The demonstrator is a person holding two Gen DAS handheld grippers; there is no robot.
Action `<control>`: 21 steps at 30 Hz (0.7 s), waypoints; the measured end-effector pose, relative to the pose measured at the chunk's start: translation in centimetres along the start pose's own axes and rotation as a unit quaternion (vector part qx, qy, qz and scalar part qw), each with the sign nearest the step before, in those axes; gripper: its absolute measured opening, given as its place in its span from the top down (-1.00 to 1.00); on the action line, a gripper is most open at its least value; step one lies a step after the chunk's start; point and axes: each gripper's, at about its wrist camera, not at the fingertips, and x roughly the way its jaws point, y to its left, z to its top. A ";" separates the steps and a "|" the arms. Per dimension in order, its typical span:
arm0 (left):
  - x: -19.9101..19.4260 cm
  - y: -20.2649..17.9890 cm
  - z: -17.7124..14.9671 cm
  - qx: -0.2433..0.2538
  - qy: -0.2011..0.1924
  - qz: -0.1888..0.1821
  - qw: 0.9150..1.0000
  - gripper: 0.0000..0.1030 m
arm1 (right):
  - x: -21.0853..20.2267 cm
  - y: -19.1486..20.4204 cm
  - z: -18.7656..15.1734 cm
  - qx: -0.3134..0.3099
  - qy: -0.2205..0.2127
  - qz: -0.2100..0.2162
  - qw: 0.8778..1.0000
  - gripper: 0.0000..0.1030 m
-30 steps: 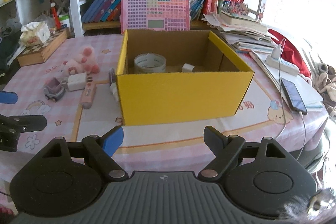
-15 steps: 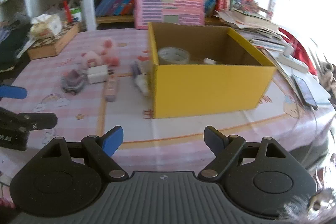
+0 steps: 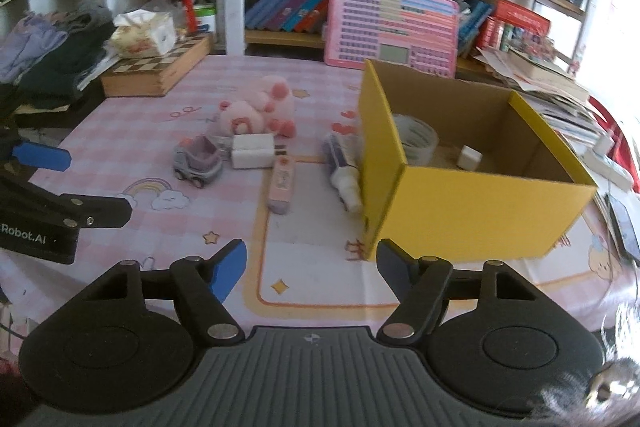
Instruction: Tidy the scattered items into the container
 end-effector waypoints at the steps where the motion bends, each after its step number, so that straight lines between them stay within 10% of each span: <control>1: 0.1 0.2 0.0 -0.001 0.000 0.001 1.000 -0.89 | 0.2 0.1 0.2 -0.003 0.000 0.002 1.000 -0.26; 21: 4.6 2.7 2.1 -0.002 -0.003 0.016 1.000 -0.89 | 6.6 2.1 3.0 -0.063 0.035 0.040 0.997 -0.09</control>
